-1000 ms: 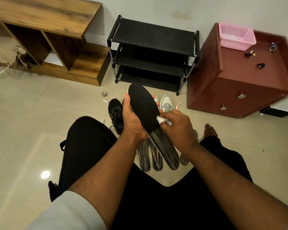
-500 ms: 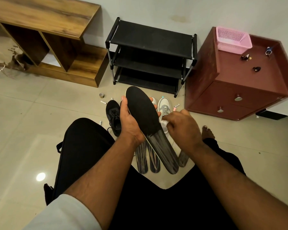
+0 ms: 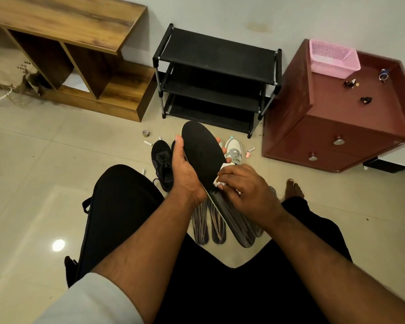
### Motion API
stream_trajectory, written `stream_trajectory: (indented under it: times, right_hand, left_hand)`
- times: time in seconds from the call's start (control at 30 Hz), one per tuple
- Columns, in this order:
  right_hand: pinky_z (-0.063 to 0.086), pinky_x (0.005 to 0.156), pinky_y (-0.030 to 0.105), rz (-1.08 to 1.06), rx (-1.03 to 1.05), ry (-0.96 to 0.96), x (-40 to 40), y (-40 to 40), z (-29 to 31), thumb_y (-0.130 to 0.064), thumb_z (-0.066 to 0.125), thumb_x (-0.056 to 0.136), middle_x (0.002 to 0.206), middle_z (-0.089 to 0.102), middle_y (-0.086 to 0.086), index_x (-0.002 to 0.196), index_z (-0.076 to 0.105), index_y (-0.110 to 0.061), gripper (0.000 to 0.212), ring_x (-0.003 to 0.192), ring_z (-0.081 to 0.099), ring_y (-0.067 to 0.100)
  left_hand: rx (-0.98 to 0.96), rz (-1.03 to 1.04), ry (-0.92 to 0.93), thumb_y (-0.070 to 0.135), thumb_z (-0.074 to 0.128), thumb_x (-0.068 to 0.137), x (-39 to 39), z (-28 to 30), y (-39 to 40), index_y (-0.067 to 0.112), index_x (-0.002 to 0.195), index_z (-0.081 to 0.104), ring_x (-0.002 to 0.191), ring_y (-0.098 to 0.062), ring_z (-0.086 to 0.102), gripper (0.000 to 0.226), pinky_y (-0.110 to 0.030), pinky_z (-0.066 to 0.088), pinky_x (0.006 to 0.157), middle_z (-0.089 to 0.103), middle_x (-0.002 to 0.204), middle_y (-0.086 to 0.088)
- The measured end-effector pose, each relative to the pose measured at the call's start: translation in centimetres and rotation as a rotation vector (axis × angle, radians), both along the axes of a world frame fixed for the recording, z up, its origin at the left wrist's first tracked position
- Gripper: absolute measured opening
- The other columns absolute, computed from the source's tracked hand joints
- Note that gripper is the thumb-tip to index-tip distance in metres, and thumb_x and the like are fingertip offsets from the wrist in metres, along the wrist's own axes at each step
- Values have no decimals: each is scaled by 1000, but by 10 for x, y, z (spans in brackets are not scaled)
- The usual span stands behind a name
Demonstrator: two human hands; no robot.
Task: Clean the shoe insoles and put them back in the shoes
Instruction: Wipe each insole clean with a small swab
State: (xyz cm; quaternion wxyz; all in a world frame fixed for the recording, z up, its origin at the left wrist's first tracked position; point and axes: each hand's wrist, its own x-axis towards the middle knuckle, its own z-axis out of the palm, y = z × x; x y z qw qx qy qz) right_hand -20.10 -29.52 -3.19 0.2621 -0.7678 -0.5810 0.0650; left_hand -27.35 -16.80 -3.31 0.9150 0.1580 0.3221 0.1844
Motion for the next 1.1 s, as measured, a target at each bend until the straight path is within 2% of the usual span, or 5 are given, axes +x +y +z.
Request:
stream_trajectory:
  times: [0.13,0.23,0.8,0.93,1.1]
  right_hand:
    - [53,83,36,-145,-6,-29,11,-4,-8,-11,65,87,103,67,7,104,70,-7,18,98,58,19]
    - [42,89,16,-82,44,7,-8,-1,0,-18,56,91,103,66,5,106,69,-8,22,100,53,11]
    - [34,93,14,69,57,-28,-15,3,2,-21,48,92,104,65,7,104,68,-6,27,99,52,14]
    - [48,85,29,-80,16,-70,5,-2,-3,-24,44,91,105,66,9,106,68,-5,34,100,55,18]
    - [34,94,15,55,18,-53,-16,0,4,-23,47,92,107,65,6,105,68,-7,30,101,54,14]
  left_hand:
    - [-39,32,1,75,36,89,1,-2,2,11,116,70,113,-32,63,77,-46,51,95,69,120,-14]
    - [-43,38,2,75,38,88,2,0,2,10,129,62,113,-32,62,80,-47,53,92,64,128,-16]
    - [-68,68,-2,74,40,87,1,2,4,9,117,68,109,-32,62,77,-47,49,98,65,126,-15]
    - [-67,69,-6,74,38,88,1,0,4,11,114,70,117,-36,61,76,-48,51,97,69,121,-16]
    - [-60,62,-13,74,38,88,0,3,5,11,119,67,119,-35,60,77,-46,53,93,67,124,-15]
